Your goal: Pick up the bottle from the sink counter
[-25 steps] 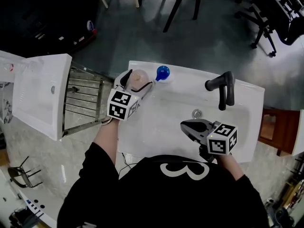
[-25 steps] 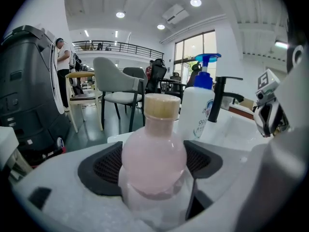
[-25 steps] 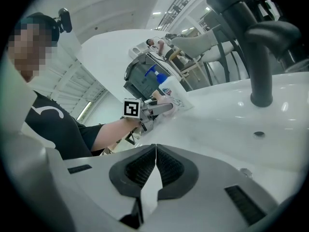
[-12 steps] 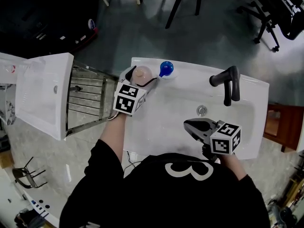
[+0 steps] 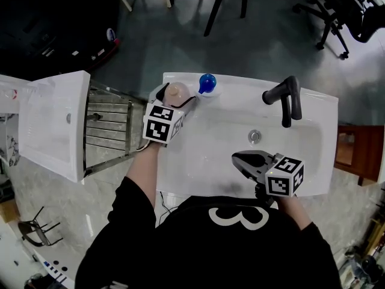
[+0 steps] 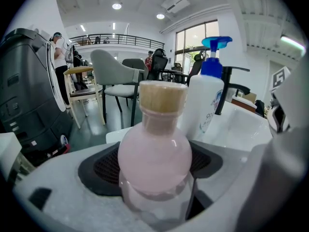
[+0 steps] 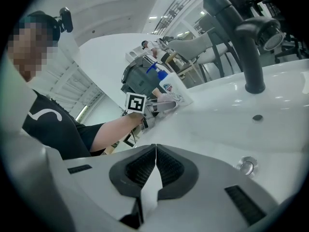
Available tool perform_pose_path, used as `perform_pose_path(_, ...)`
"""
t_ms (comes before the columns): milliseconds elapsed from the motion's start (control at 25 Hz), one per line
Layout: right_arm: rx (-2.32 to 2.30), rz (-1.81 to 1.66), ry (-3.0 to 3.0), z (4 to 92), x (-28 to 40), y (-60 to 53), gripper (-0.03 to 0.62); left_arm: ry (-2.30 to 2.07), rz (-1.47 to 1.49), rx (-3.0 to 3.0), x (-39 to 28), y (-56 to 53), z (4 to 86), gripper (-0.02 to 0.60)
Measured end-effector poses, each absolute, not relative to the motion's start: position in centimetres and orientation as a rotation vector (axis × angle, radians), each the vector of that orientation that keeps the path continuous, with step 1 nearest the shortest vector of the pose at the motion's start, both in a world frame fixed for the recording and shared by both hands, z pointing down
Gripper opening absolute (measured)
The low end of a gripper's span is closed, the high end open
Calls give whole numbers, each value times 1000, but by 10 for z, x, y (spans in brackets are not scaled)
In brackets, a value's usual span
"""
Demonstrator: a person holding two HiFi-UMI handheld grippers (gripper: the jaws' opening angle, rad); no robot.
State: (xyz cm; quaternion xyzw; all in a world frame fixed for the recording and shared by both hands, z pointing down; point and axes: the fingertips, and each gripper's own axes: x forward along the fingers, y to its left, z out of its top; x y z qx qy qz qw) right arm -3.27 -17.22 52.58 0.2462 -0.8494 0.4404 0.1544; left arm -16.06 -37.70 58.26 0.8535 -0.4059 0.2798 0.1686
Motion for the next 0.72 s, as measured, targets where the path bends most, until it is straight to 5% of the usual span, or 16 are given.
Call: perform_pose_path(720, 892, 1273, -2441, 531, -31, -158, 12, -1113, 771, 2446, -165, -373, 580, 396)
